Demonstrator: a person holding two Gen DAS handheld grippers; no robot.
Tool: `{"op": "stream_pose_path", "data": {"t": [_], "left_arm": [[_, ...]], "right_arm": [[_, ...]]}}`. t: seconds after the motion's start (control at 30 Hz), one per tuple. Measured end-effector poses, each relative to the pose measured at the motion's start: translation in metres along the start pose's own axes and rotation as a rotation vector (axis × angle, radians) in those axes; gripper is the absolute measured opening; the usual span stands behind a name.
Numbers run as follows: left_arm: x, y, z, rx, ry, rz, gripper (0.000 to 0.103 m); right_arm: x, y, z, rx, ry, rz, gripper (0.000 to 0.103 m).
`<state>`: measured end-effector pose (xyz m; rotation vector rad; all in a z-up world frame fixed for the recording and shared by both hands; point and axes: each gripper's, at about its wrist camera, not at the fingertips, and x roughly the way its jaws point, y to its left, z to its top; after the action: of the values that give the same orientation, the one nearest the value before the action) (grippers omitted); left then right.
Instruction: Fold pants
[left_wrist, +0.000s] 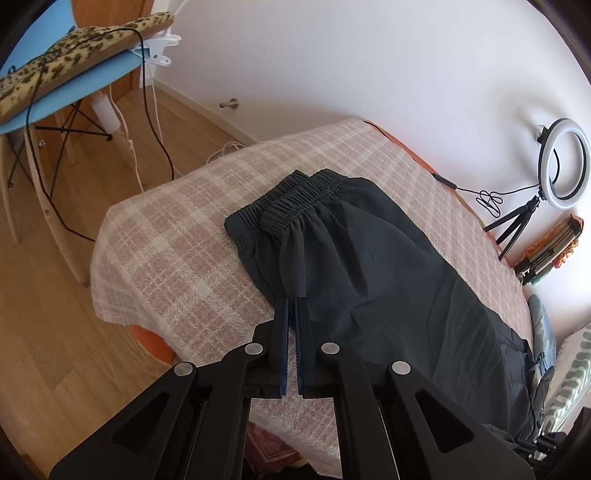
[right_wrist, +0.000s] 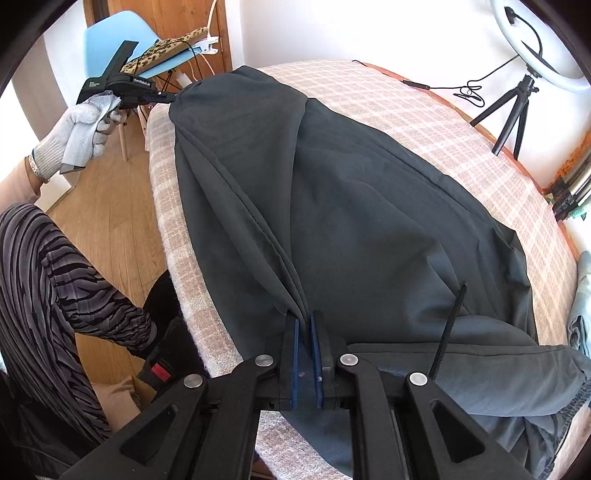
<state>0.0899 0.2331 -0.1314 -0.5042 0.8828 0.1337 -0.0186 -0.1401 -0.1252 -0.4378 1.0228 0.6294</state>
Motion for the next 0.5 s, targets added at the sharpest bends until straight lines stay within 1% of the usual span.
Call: {"op": "stream_pose_path", "data": {"t": [0.03,0.07,0.1,0.13,0.2,0.23,0.3,0.33,0.37,0.4,0.5], "left_arm": [[-0.004,0.0,0.0,0.009,-0.008,0.018,0.002],[-0.007,-0.001,0.001,0.023,-0.014,0.035,0.002],[-0.012,-0.002,0.001,0.031,-0.017,0.043,0.006],[-0.017,-0.004,0.003,0.033,-0.026,0.043,0.015],[-0.029,-0.012,0.006,0.044,-0.051,0.034,0.022],[-0.034,-0.021,0.009,0.058,-0.063,0.021,0.022],[-0.043,-0.043,0.011,0.104,-0.074,-0.012,0.022],[-0.046,-0.057,0.012,0.13,-0.077,-0.033,0.024],[-0.048,-0.072,0.012,0.159,-0.075,-0.064,0.026],[-0.05,-0.087,0.011,0.186,-0.07,-0.095,0.03],[-0.055,-0.137,0.005,0.264,-0.048,-0.184,0.031]], "right_arm": [[-0.003,-0.002,-0.001,0.02,-0.012,0.007,0.019],[-0.006,-0.005,-0.002,0.044,-0.023,0.01,0.036],[-0.01,-0.007,-0.004,0.067,-0.041,0.017,0.04],[-0.016,-0.009,-0.006,0.088,-0.063,0.023,0.039],[-0.029,-0.015,-0.01,0.136,-0.104,0.032,0.04],[-0.036,-0.019,-0.014,0.162,-0.123,0.032,0.042],[-0.05,-0.03,-0.021,0.22,-0.159,0.021,0.05],[-0.057,-0.037,-0.026,0.252,-0.178,0.016,0.057],[-0.063,-0.044,-0.031,0.282,-0.192,0.008,0.06],[-0.069,-0.052,-0.035,0.313,-0.201,-0.005,0.06],[-0.087,-0.082,-0.052,0.418,-0.222,-0.057,0.06]]}}
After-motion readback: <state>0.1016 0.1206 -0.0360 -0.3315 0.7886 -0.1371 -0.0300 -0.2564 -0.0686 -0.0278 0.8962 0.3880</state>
